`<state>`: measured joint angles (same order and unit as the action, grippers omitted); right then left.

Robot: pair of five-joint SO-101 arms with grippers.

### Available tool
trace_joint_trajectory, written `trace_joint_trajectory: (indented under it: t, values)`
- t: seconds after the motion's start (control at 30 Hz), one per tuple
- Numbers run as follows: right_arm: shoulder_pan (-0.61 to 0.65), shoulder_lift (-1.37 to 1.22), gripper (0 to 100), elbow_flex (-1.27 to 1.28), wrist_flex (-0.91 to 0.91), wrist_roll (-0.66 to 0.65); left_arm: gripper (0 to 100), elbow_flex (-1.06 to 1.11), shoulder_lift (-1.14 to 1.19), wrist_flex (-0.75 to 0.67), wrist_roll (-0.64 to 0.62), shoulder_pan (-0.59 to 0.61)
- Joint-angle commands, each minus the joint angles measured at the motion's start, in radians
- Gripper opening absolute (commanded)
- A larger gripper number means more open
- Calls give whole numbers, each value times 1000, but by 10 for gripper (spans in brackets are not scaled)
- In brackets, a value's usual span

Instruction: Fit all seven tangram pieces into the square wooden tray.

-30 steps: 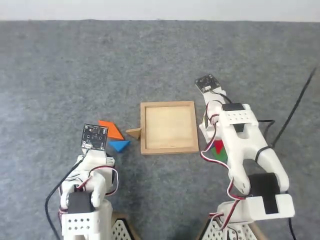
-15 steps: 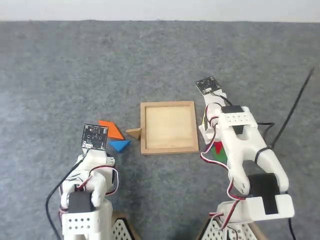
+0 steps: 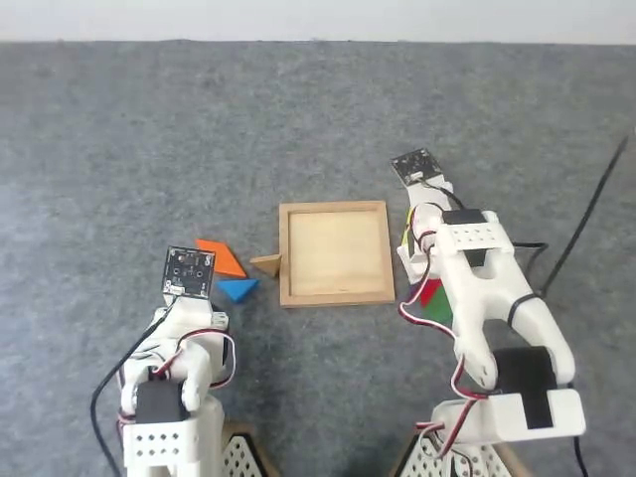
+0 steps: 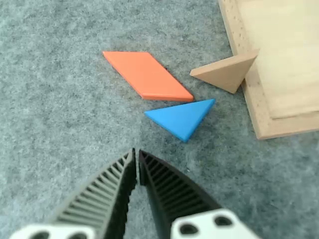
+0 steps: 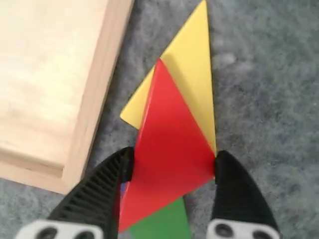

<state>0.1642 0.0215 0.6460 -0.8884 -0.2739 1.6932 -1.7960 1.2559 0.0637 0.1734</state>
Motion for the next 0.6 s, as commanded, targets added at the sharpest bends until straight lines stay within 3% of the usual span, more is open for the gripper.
trace_joint_trajectory:
  t: [0.0, 0.43, 0.57]
  values:
    - [-4, 8, 102, 3, 1, 12, 14, -8, -20, 6, -9, 6]
    - [-5, 18, 100, -55, -51, 14, 14, -8, -20, 6, -9, 6]
    - [-39, 131, 64, -34, -84, 37, 14, -8, -20, 6, -9, 6]
